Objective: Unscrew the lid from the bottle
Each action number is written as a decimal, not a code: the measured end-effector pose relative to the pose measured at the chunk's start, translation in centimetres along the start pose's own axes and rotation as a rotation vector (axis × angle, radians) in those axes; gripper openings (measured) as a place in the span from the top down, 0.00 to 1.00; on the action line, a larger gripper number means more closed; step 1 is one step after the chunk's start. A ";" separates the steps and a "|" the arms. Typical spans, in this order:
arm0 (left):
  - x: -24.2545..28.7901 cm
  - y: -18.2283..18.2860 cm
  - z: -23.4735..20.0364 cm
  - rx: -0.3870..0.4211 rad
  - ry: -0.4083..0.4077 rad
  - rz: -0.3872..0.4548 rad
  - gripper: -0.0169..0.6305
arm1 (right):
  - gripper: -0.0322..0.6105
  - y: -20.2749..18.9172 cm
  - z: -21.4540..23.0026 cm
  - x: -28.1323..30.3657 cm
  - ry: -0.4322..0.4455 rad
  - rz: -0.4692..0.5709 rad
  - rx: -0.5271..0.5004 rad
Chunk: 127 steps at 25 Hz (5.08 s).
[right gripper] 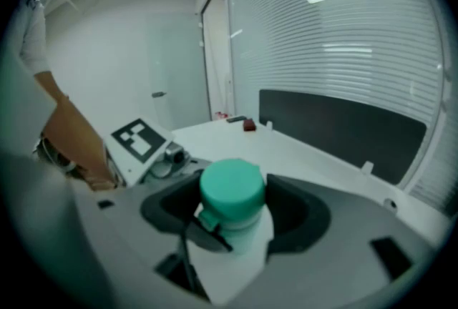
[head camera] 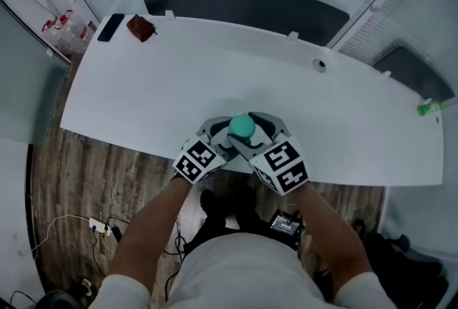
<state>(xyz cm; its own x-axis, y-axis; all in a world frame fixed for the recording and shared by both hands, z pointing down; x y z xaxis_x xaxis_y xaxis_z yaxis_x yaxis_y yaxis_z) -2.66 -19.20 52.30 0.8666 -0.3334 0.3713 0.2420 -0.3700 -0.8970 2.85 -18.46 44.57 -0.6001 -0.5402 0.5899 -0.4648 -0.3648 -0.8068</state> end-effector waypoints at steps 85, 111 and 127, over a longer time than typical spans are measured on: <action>-1.6 -1.7 0.3 0.024 0.267 0.018 0.47 | 0.49 0.3 -1.3 0.8 -0.014 0.043 -0.002; -1.0 -1.7 -0.6 0.101 0.042 -0.071 0.48 | 0.49 0.4 -1.1 0.9 0.123 0.017 -0.107; -1.0 -1.7 -0.4 0.093 0.016 -0.055 0.48 | 0.49 0.3 -1.1 0.7 0.160 0.031 -0.141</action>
<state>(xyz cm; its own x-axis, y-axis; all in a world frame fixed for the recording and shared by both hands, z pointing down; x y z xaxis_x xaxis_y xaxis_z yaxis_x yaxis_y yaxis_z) -4.15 -18.58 53.57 0.8442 -0.3285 0.4236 0.3292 -0.3058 -0.8934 1.55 -18.12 44.77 -0.7058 -0.4185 0.5715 -0.5242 -0.2341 -0.8188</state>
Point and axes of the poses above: the fingertips, and each gripper's own axes: x forward along the fingers, z to its right, y out of its top, the point moved 6 cm from there along -x, backward along the fingers, and after that the axes turned 6 degrees about -x, right-handed, at the moved point
